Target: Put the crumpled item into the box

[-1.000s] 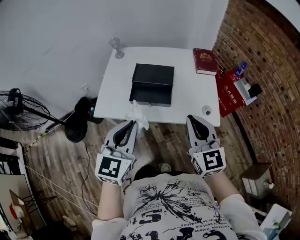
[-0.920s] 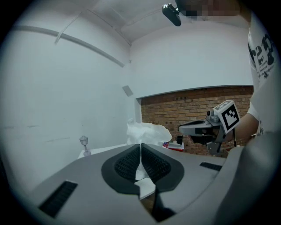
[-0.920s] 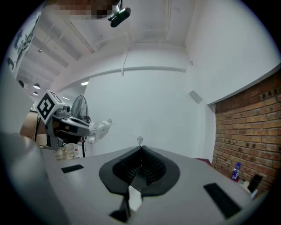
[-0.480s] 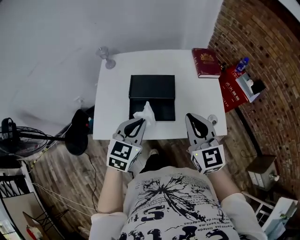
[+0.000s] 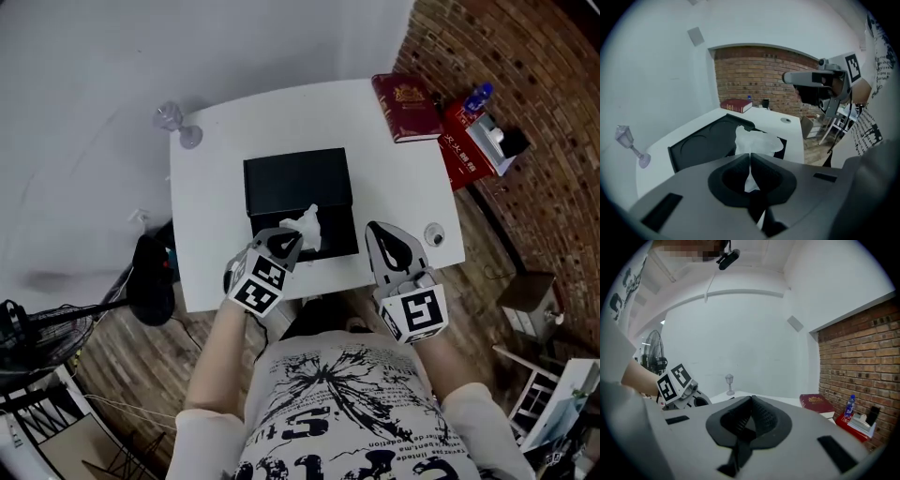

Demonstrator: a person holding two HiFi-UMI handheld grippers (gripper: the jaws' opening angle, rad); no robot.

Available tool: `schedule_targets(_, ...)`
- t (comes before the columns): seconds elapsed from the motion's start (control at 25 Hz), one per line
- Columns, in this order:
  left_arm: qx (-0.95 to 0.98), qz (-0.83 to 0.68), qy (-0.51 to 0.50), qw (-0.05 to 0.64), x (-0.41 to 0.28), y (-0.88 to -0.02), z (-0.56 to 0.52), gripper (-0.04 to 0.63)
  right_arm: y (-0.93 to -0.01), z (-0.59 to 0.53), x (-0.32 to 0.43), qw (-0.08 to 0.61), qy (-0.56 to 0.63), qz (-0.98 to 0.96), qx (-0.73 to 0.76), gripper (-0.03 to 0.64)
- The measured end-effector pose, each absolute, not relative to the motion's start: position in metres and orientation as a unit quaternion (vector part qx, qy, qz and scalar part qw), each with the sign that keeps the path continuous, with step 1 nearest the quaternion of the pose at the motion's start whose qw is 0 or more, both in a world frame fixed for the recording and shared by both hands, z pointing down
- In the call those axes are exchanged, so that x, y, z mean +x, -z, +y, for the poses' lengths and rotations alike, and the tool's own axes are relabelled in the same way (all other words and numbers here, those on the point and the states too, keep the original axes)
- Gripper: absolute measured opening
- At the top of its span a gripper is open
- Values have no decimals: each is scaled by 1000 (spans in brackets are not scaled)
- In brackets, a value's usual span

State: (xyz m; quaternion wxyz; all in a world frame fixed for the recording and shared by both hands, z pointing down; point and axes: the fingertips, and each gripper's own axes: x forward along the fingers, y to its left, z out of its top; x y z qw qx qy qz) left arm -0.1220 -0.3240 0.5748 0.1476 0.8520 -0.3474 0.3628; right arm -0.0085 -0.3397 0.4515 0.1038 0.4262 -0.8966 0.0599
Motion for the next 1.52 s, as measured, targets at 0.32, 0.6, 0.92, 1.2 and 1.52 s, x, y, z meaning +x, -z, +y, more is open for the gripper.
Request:
schedule_targets(0.32,850,-238,-437,171,-104,-632,-341,24,-479,-364,-7,119,-87,-873,465,15)
schedule_targets(0.6,845,-214,-460,168,-101,-658,-346,29,-485,-374,-9,124,-98,-858,488,15)
schedule_targets(0.92,855,-216,-419,217,-102,-652,-340,145,-484,-372,-10,140,-105,-852,494,15)
schedule_targets(1.2,865,-293,-380,146,-114,-605,-344,158,-469,-370,-5,136,-94,-861,481,15)
schedule_targets(1.52,867,-402,-273,113,-146,-500,-347,109,-430,-366,-28,115,-58,-894,430,15)
